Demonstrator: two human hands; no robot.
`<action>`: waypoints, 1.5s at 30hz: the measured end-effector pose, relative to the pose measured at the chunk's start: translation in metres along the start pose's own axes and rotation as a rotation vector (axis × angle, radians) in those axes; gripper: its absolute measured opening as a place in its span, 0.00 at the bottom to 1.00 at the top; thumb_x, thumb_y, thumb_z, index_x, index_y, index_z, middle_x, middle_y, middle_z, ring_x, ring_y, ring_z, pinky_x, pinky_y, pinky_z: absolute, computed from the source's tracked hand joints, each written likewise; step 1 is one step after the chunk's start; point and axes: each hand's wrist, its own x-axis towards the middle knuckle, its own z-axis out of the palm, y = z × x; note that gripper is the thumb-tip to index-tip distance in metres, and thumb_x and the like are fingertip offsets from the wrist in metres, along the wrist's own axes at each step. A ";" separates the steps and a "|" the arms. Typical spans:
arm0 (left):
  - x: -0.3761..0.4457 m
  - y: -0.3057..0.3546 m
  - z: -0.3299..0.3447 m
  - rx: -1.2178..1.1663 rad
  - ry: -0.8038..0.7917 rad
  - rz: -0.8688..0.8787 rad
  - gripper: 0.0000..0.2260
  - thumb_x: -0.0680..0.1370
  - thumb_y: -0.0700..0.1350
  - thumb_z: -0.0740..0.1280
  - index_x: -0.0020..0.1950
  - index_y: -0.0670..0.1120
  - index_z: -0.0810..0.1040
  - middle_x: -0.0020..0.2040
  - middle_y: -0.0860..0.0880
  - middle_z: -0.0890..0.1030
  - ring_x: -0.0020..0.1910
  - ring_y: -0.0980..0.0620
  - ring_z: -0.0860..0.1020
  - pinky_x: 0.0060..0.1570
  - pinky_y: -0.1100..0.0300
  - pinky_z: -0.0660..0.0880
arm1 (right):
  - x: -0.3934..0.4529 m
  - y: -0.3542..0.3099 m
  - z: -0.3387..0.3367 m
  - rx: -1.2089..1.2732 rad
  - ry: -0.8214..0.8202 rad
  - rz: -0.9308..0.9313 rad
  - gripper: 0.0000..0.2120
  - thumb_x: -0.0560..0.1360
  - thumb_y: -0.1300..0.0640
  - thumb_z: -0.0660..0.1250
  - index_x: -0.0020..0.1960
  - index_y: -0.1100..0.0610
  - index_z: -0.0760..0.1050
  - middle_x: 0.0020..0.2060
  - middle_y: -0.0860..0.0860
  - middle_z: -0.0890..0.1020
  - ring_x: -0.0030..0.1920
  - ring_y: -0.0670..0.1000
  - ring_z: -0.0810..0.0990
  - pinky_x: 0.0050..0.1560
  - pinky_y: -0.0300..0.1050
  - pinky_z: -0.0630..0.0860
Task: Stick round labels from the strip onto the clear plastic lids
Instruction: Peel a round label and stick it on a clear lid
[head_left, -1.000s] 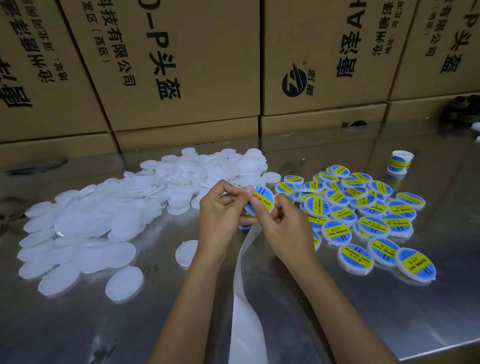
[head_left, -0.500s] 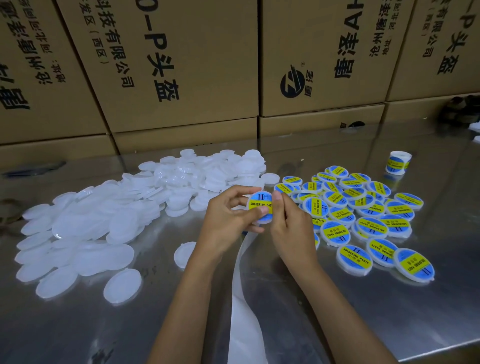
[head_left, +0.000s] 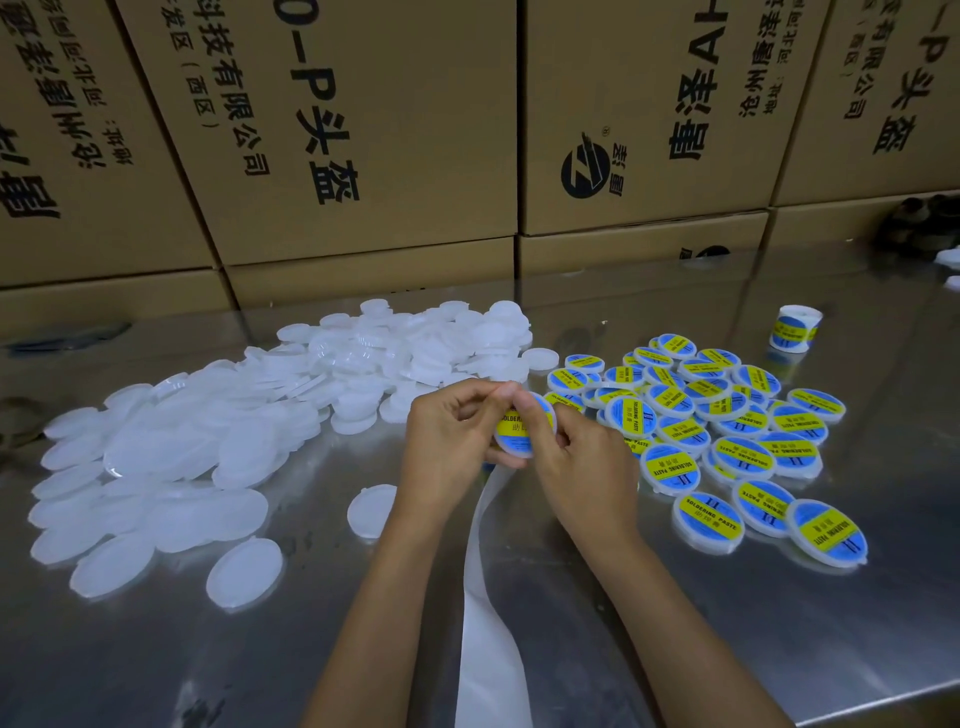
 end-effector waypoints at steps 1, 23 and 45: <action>0.001 0.000 -0.001 0.016 -0.024 0.007 0.06 0.81 0.39 0.68 0.49 0.41 0.85 0.42 0.46 0.86 0.37 0.48 0.85 0.32 0.58 0.82 | 0.000 0.001 0.001 -0.004 -0.012 0.014 0.32 0.74 0.28 0.49 0.30 0.55 0.65 0.23 0.50 0.69 0.29 0.52 0.70 0.31 0.47 0.64; 0.005 -0.006 -0.009 -0.023 0.082 -0.020 0.06 0.76 0.37 0.74 0.51 0.43 0.81 0.40 0.45 0.86 0.31 0.44 0.84 0.30 0.61 0.79 | -0.002 -0.001 0.006 0.350 -0.177 -0.006 0.22 0.79 0.41 0.63 0.33 0.52 0.61 0.25 0.43 0.69 0.29 0.46 0.66 0.33 0.43 0.64; 0.014 -0.022 -0.011 0.153 0.316 -0.039 0.17 0.78 0.34 0.64 0.45 0.56 0.83 0.40 0.60 0.85 0.49 0.52 0.83 0.50 0.59 0.79 | 0.036 0.029 -0.018 1.058 -0.025 0.787 0.11 0.82 0.58 0.57 0.41 0.57 0.71 0.27 0.51 0.70 0.23 0.47 0.64 0.21 0.39 0.64</action>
